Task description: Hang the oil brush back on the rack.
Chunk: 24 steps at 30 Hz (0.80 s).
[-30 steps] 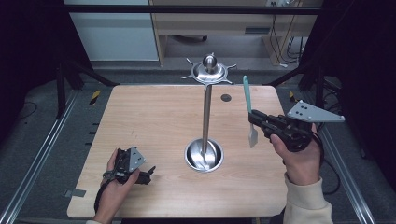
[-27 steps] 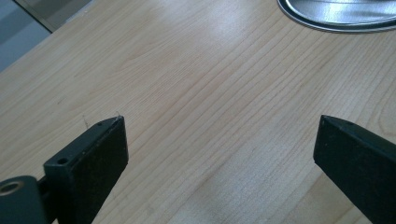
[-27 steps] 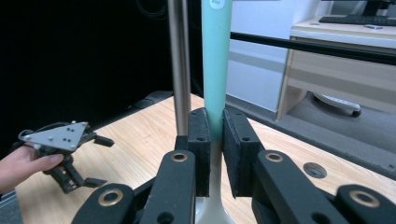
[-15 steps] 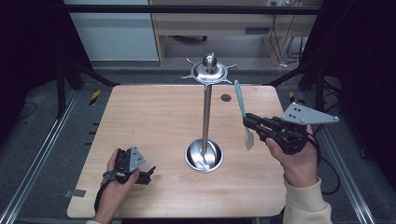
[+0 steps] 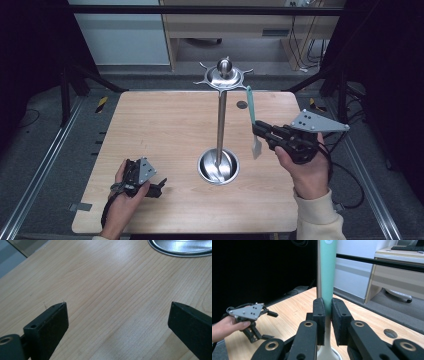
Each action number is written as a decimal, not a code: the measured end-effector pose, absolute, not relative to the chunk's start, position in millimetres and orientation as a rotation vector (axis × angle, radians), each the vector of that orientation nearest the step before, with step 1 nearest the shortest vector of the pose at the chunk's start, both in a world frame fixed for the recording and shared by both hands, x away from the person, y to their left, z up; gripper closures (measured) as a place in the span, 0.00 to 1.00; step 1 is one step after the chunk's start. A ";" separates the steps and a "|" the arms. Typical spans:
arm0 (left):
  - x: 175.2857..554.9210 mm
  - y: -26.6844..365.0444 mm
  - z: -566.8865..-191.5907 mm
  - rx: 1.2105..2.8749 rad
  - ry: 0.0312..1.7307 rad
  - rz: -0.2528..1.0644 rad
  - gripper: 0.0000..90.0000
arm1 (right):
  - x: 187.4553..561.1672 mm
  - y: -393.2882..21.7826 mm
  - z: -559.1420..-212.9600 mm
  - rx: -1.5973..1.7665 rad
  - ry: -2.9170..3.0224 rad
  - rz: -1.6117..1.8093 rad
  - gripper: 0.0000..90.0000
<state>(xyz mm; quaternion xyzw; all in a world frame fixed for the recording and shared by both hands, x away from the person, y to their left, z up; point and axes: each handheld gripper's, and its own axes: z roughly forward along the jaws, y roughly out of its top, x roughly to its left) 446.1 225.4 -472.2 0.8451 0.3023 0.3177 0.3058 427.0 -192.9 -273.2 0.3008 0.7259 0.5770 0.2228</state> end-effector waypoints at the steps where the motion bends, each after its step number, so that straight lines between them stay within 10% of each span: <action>1: 446.1 225.4 -472.2 2.239 0.800 0.839 0.03 | 428.0 -190.4 -274.7 0.836 1.998 1.601 0.91; 24: 445.9 224.4 -472.8 2.242 0.797 0.836 0.03 | 434.2 -175.7 -286.2 0.854 1.941 1.659 0.91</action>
